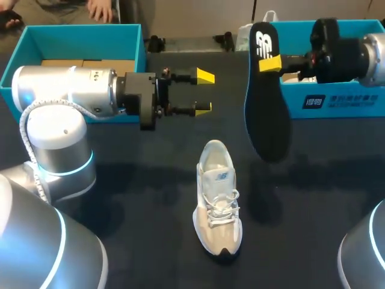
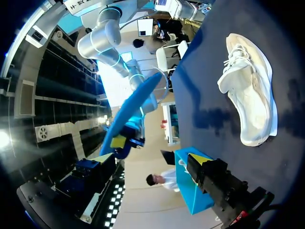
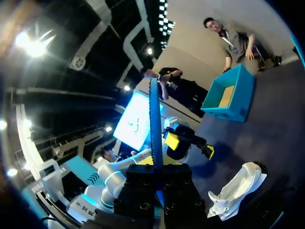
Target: Take the shoe out of the shoebox, open the shoe tongue, remove and reinsert the insole, then place the shoe into the shoebox
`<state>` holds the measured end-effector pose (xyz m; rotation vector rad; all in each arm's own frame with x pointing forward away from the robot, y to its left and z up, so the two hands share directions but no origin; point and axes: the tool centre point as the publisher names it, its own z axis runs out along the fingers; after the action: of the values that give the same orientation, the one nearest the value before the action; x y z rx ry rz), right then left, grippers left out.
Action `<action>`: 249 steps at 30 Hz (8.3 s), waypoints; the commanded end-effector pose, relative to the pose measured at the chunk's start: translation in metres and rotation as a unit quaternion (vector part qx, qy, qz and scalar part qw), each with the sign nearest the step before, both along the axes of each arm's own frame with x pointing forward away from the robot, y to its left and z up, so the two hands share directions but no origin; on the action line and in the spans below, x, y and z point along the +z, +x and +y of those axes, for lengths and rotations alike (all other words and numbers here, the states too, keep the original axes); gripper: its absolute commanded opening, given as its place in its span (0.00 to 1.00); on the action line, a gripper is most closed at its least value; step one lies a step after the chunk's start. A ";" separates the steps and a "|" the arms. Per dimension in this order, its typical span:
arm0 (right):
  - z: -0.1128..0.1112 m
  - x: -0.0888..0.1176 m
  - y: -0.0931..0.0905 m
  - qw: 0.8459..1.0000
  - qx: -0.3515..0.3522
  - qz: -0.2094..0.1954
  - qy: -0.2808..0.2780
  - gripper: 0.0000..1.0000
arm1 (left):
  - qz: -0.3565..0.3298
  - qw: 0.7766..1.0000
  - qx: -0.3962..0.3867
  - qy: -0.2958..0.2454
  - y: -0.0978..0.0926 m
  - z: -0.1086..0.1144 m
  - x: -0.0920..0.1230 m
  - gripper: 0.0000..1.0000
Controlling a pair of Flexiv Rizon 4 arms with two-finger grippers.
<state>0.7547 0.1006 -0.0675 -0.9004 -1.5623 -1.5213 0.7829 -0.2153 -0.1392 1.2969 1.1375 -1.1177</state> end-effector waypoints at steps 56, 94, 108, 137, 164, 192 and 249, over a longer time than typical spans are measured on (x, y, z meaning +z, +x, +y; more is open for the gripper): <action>0.040 -0.074 0.080 0.957 -0.061 0.284 0.012 0.00 | 0.017 0.999 0.040 -0.007 0.017 -0.033 -0.012 0.91; 0.040 -0.074 0.080 0.957 -0.061 0.284 0.012 0.00 | 0.006 0.999 0.042 -0.011 0.010 -0.058 -0.004 0.00; 0.015 -0.070 0.060 0.962 -0.071 0.262 0.025 1.00 | 0.143 0.988 0.061 -0.004 0.021 0.001 -0.008 0.00; 0.008 -0.070 0.052 0.964 -0.066 0.255 0.017 1.00 | 0.677 0.735 0.034 0.017 0.023 0.032 0.005 0.00; 0.008 -0.070 0.052 0.964 -0.066 0.255 0.017 1.00 | 0.940 0.323 0.085 0.072 0.036 0.053 -0.015 0.00; 0.008 -0.070 0.052 0.964 -0.066 0.255 0.017 1.00 | 0.998 -0.027 0.052 0.022 0.040 0.024 -0.051 0.00; 0.092 0.023 0.021 0.649 -0.226 0.241 -0.685 1.00 | 0.998 -0.034 0.057 0.013 0.031 0.015 -0.055 0.00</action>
<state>0.7761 0.1845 -0.0457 -2.2347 -1.8142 -0.2754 0.8150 -0.2007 -0.1940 1.2299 -1.3111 1.1962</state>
